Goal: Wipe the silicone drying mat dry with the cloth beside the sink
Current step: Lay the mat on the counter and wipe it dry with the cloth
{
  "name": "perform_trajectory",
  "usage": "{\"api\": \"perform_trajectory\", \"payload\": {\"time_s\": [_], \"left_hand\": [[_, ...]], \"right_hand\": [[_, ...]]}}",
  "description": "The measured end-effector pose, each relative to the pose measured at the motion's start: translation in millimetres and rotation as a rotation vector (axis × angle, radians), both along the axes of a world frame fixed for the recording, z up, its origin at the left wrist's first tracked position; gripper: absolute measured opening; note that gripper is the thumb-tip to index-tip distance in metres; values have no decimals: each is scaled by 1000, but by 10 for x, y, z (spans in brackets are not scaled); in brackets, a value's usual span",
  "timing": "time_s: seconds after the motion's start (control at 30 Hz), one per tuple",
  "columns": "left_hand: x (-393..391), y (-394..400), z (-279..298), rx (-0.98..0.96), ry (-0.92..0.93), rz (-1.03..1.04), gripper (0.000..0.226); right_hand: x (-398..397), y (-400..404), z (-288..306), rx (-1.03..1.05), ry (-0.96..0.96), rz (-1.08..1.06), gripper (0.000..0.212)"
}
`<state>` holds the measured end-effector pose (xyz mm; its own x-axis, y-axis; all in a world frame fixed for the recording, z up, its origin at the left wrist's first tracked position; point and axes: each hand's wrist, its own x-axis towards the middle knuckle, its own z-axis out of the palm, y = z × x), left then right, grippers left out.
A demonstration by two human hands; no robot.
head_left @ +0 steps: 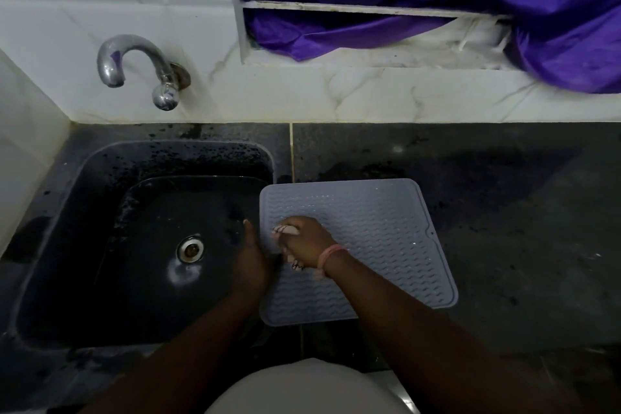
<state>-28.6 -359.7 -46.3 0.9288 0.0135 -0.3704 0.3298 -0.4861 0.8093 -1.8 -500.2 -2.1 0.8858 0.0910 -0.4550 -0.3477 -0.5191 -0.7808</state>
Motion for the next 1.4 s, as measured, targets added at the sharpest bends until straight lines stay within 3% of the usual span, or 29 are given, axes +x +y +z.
{"api": "perform_trajectory", "payload": {"time_s": [0.1, 0.2, 0.27, 0.37, 0.4, 0.47, 0.6, 0.83, 1.07, 1.4], "left_hand": [[32, 0, -50, -15, 13, 27, 105], [-12, -45, -44, 58, -60, -34, 68], [-42, -44, -62, 266, -155, -96, 55], [-76, -46, -130, 545, -283, -250, 44], [-100, -58, -142, 587, -304, -303, 44], [-153, -88, -145, 625, -297, -388, 53], [-232, -117, -104, 625, -222, -471, 66], [-222, -110, -12, 647, -117, -577, 78], [-244, -174, 29, 742, -88, -583, 80], [-233, -148, 92, 781, -133, -536, 80]], "right_hand": [[-186, -432, 59, 232, 15, -341, 13], [-404, -942, -2, 333, 50, -596, 14], [-539, -1231, -107, 418, 78, -765, 19], [-720, -1585, -184, 477, 95, -917, 54], [-761, -1687, -185, 464, 94, -934, 62], [-808, -1842, -160, 361, 43, -938, 56], [-735, -2039, -187, -55, -98, -799, 53], [-532, -1944, -239, -483, -139, -626, 19], [-357, -1831, -98, -347, 5, -782, 16], [-267, -1208, -103, -234, 35, -730, 32]]}}
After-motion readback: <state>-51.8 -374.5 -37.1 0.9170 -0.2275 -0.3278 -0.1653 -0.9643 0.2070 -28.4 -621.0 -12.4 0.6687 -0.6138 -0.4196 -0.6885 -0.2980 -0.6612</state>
